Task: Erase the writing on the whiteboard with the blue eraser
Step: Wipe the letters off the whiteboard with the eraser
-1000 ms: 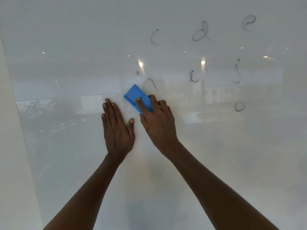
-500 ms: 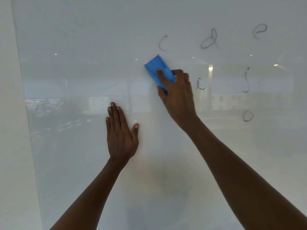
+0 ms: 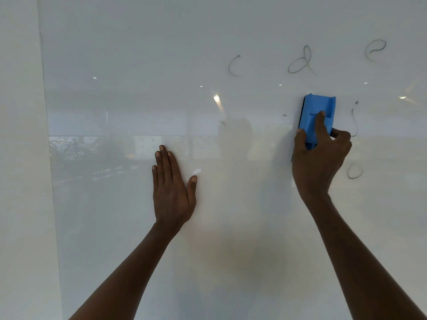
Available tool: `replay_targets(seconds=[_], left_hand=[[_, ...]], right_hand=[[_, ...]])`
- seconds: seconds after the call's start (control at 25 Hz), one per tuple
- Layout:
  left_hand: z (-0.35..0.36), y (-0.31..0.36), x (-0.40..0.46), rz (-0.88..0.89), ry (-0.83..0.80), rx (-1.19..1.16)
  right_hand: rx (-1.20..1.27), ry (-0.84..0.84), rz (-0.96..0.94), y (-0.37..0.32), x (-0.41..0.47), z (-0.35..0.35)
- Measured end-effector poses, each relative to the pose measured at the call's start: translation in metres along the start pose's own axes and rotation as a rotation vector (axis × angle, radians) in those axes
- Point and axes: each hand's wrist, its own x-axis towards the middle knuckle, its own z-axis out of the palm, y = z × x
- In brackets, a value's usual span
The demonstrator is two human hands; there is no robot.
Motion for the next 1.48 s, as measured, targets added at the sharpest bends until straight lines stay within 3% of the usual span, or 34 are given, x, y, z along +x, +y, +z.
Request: replay_targets(seconds=[0.16,0.4,0.56,0.72,1.12,1.48], left_hand=[[0.002,-0.001,0.000,0.003,0.006,0.001],[0.005,-0.005,-0.001,0.021,0.014,0.013],[0.006,-0.005,-0.002,0.022,0.011,0.020],[0.003,-0.001,-0.002,0.002,0.004,-0.009],[0.015,0.044,-0.002,-0.151,0.060,-0.073],[0.023,0.065,-0.007,-0.098,0.051,-0.035]], right_hand=[[-0.008,-0.040,-0.044,-0.038,-0.026,0.023],[-0.099,-0.338,-0.463,-0.100,-0.079,0.058],[-0.176,-0.492,-0.676,-0.084,-0.106,0.056],[-0.264,-0.466,-0.816,-0.066,-0.090,0.042],[-0.204,-0.385,-0.647,-0.018,0.006,-0.008],[-0.148,-0.154,-0.368,0.075,0.086,-0.060]])
